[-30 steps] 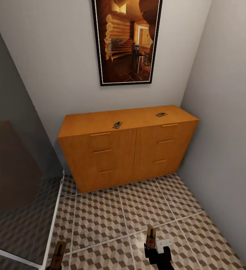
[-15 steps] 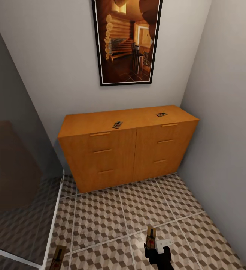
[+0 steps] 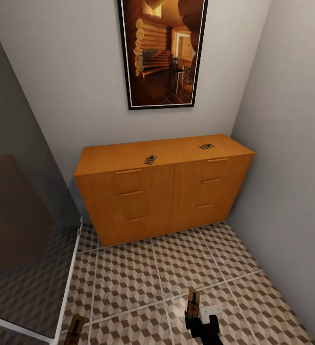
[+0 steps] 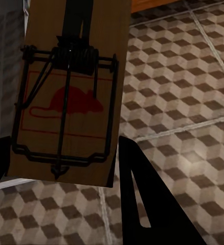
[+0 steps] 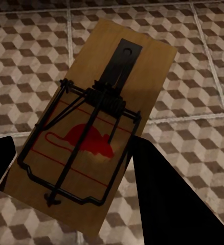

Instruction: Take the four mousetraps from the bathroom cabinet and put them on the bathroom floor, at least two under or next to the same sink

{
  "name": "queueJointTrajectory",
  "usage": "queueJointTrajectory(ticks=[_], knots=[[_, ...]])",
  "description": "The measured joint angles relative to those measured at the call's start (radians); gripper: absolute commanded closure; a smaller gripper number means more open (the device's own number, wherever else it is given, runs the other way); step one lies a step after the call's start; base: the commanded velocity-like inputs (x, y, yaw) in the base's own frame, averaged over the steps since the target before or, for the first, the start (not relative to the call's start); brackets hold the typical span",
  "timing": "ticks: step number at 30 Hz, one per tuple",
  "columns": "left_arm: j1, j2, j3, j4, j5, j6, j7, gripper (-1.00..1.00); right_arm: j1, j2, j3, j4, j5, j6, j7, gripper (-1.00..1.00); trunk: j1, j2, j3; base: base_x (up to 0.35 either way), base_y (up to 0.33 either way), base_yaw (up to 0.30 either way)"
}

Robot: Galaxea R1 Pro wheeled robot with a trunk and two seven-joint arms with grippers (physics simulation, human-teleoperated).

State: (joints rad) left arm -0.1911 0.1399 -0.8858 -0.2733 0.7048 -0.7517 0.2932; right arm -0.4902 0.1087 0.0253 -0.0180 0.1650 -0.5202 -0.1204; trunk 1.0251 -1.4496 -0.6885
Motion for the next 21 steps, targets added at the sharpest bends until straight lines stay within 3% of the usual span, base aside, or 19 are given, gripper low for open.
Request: queueJointTrajectory(ticks=[21], knots=[[0.0,-0.004,0.0,0.003,0.001,0.0,-0.001,1.0,0.0,0.0,0.0,0.0,0.0,0.002,-0.001,1.0,0.0,0.0,0.011,0.0,0.0,0.0]])
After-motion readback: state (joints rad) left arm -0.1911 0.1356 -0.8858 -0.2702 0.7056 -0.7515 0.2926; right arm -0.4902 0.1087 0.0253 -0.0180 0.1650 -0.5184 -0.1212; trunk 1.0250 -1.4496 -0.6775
